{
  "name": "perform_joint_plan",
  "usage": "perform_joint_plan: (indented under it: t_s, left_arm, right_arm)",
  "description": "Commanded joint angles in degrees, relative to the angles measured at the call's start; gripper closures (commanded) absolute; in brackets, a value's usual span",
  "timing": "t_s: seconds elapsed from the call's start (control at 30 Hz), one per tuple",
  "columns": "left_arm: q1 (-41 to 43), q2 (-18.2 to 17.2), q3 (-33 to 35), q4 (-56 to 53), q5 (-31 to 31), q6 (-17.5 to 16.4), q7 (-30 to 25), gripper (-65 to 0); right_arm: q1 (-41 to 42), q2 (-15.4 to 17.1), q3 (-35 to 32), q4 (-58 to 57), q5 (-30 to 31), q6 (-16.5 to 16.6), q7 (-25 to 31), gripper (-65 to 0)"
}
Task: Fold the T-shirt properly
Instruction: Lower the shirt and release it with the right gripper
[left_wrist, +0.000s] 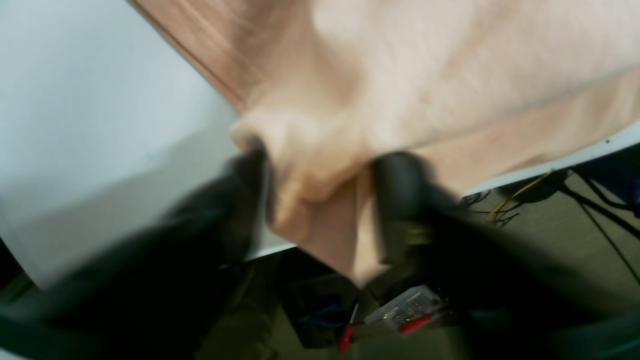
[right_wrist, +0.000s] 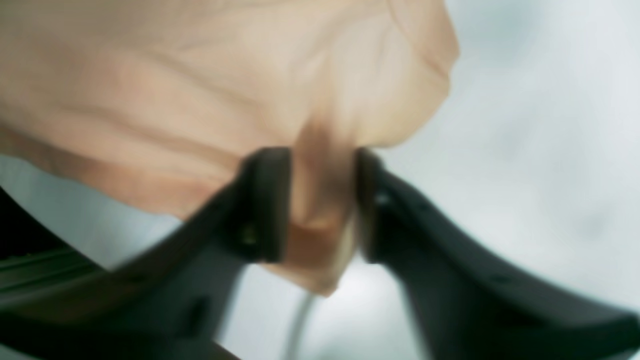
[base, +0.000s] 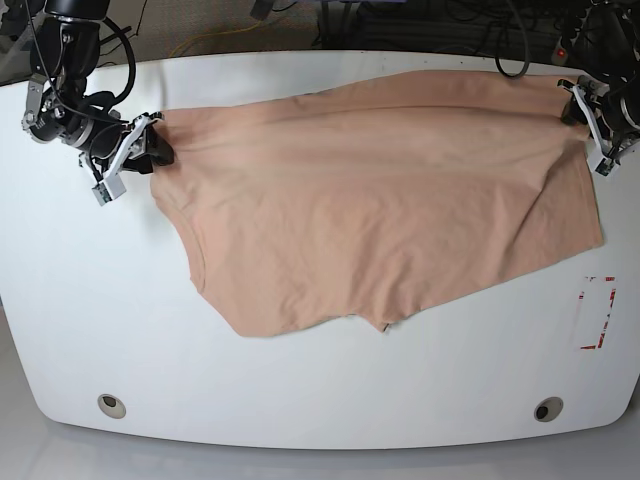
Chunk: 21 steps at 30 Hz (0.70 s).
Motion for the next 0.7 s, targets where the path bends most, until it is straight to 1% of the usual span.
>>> perform_joint_plan:
  t_s: [0.0, 0.03, 0.07, 0.1, 0.13, 0.23, 0.3, 0.37, 0.53, 0.67]
  left_arm:
    - [-0.07, -1.1, -0.75, 0.8, -0.35, -0.06, -0.16, -48.5]
    - [-0.07, -1.1, -0.75, 1.06, -0.35, -0.06, -0.16, -51.0]
    - [-0.16, -1.1, -1.02, 1.15, -0.44, -0.06, -0.16, -51.0]
    - [-0.16, -1.1, -1.89, 1.24, -0.7, -0.06, -0.16, -50.1]
    - [-0.16, -1.1, -3.39, 1.24, -0.7, -0.06, -0.16, -48.9]
    - [-0.6, -1.1, -9.1, 1.15, -0.7, -0.06, -0.16, -47.6]
    - [-1.74, -1.1, -13.76, 1.15, -0.7, -0.06, -0.16, -47.5]
    - [-3.76, -1.01, -15.87, 0.89, -0.7, -0.06, -0.16, -47.2]
    - [-7.28, -1.1, -18.69, -0.87, -0.18, -0.06, -0.16, -47.2]
    - [-10.53, -1.19, -18.69, -3.77, -0.18, -0.06, -0.16, -47.1]
  right_arm:
    - [0.64, 1.01, 0.49, 1.1, 1.19, 0.12, 1.0, -40.0]
    - [0.81, 1.01, 0.49, 1.1, 1.19, 0.12, 1.0, -44.7]
    - [0.9, 1.01, 0.49, 1.1, 1.1, 0.12, 1.0, -48.4]
    - [1.16, 1.1, 0.49, 1.1, 1.01, 0.12, 1.09, -50.9]
    - [1.95, 1.1, 0.49, 1.1, 1.01, 0.12, 1.09, -51.8]
    - [4.42, 1.1, 0.31, 0.66, 0.66, 0.12, 1.09, -50.7]
    - [7.4, 0.75, 0.05, -0.48, -1.89, 0.12, 1.0, -50.1]
    - [10.22, 0.31, -0.04, -1.53, -4.08, 0.12, 1.0, -50.1]
    - [19.36, -2.86, -0.13, -7.16, -10.68, 0.12, 1.0, -50.6]
    - [26.83, -4.0, -1.09, -13.67, -14.28, 0.12, 1.18, -50.6]
